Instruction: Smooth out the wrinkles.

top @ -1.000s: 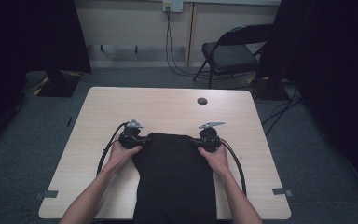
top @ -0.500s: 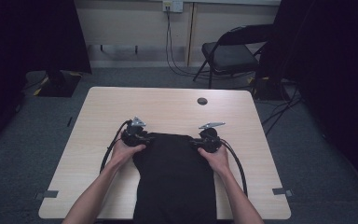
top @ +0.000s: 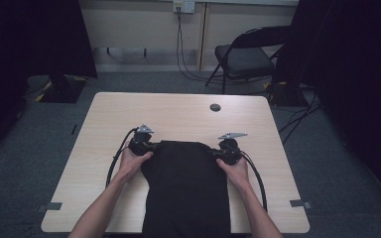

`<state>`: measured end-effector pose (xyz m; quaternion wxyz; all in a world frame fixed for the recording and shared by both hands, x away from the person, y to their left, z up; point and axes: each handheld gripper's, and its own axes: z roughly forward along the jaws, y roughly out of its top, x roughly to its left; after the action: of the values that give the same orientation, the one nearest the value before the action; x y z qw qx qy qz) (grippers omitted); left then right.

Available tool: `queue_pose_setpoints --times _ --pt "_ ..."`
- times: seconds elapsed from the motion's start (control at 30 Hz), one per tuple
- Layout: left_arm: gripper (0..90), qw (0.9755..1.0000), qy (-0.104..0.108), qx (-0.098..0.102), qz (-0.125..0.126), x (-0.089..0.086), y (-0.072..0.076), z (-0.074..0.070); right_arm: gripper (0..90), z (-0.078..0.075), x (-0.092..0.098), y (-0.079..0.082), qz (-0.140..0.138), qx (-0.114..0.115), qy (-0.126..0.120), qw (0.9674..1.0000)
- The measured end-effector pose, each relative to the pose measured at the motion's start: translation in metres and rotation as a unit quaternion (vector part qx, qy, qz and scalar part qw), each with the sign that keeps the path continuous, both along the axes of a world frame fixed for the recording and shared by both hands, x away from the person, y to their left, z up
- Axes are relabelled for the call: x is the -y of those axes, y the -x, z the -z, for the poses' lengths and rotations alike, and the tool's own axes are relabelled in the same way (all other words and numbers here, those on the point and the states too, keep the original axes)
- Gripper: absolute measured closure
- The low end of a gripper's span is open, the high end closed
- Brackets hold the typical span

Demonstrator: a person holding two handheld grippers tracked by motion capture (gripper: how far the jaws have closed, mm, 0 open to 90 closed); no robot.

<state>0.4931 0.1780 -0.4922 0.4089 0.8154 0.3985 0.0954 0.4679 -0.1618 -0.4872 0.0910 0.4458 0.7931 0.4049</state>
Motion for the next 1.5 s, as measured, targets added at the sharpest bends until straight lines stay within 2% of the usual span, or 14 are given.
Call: queue_pose_setpoints --times 0.03,0.17,0.37,0.57,0.77,0.87,0.9,1.1,1.23,1.27,1.33,1.4,1.43,1.5 --pt "88.5 0.9998 0.017 0.002 -0.009 -0.004 -0.001 -0.004 84.1 -0.008 0.001 -0.002 0.0 0.009 -0.011 0.9999" --pt "88.5 0.9994 0.028 0.014 -0.014 -0.007 -0.001 -0.016 84.0 -0.023 0.0 -0.003 -0.001 0.022 -0.018 0.9996" --pt "88.5 0.9972 0.053 0.047 -0.022 -0.011 -0.006 -0.052 84.1 -0.049 0.0 -0.008 0.008 0.045 -0.028 0.9986" --pt "88.6 0.9952 0.051 0.077 -0.032 -0.013 -0.016 -0.088 84.1 -0.076 -0.004 -0.016 0.015 0.068 -0.034 0.997" --pt "88.7 0.9925 0.07 0.09 -0.043 -0.02 -0.029 -0.113 84.1 -0.108 -0.012 -0.028 0.016 0.092 -0.028 0.9952" --pt "88.8 0.9919 0.066 0.1 -0.044 -0.02 -0.033 -0.124 84.1 -0.123 -0.014 -0.033 0.016 0.102 -0.023 0.9943" --pt "88.8 0.9911 0.068 0.104 -0.047 -0.019 -0.034 -0.128 84.2 -0.132 -0.015 -0.038 0.016 0.105 -0.013 0.9943" --pt "88.8 0.9861 0.082 0.133 -0.057 -0.016 -0.04 -0.16 84.2 -0.154 -0.016 -0.048 0.034 0.118 -0.009 0.9924" --pt "88.8 0.983 0.081 0.155 -0.058 -0.011 -0.042 -0.179 84.3 -0.171 -0.017 -0.053 0.048 0.133 -0.004 0.99" --pt "88.8 0.9824 0.087 0.156 -0.055 -0.011 -0.042 -0.182 84.4 -0.175 -0.017 -0.053 0.049 0.137 -0.007 0.9893" --pt "88.8 0.9825 0.078 0.161 -0.05 -0.009 -0.042 -0.187 84.5 -0.182 -0.018 -0.053 0.046 0.145 -0.002 0.9884" --pt "88.8 0.9811 0.079 0.168 -0.055 -0.009 -0.04 -0.187 84.5 -0.185 -0.019 -0.052 0.043 0.15 0.004 0.9877" --pt "88.8 0.9813 0.086 0.163 -0.055 -0.01 -0.04 -0.185 84.5 -0.185 -0.018 -0.051 0.044 0.152 0.002 0.9874" --pt "88.8 0.9827 0.081 0.16 -0.047 -0.011 -0.037 -0.18 84.5 -0.182 -0.015 -0.05 0.043 0.148 -0.002 0.9881"
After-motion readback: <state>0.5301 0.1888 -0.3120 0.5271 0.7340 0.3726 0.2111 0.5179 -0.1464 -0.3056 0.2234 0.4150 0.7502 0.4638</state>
